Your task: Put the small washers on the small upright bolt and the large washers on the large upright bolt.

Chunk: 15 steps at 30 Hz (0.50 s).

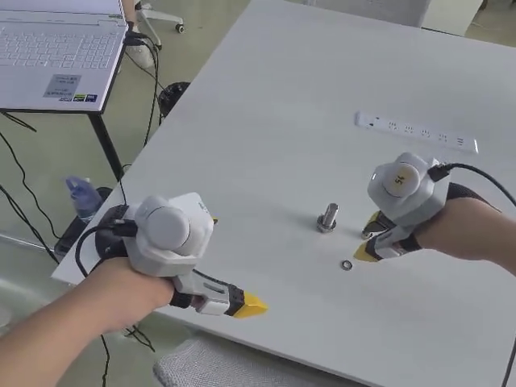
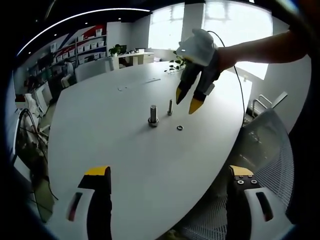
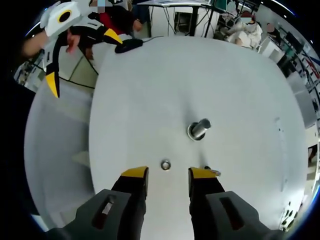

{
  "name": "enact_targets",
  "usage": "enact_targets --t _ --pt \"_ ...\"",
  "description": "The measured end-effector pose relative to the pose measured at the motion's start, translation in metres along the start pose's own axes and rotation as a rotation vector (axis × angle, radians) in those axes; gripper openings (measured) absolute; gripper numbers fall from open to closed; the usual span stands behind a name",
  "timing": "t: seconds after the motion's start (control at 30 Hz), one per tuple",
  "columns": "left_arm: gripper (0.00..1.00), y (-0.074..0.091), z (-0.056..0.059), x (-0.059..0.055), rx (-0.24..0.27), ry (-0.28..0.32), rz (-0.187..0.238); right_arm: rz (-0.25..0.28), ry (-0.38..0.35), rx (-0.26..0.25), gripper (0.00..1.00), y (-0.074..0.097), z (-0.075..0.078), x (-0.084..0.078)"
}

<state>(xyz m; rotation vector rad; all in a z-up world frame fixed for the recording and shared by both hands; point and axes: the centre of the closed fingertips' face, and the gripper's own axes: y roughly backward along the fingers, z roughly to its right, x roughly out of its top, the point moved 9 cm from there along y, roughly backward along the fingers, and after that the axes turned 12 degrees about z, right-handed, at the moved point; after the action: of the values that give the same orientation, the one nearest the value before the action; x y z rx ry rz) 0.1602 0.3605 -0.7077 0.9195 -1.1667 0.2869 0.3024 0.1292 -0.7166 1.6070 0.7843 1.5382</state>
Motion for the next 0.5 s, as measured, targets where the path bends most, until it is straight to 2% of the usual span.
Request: enact_targets --t 0.17,0.23,0.5 --pt "0.97 0.0 0.0 0.001 0.001 0.004 0.014 0.007 -0.029 -0.007 0.31 -0.008 -0.001 -0.003" --pt "0.97 0.0 -0.001 0.0 0.003 0.008 0.007 0.005 -0.034 -0.02 0.31 -0.013 0.0 -0.005" --pt "0.95 0.001 -0.001 0.0 0.006 -0.006 0.017 -0.027 -0.019 -0.031 0.3 -0.03 0.001 -0.013"
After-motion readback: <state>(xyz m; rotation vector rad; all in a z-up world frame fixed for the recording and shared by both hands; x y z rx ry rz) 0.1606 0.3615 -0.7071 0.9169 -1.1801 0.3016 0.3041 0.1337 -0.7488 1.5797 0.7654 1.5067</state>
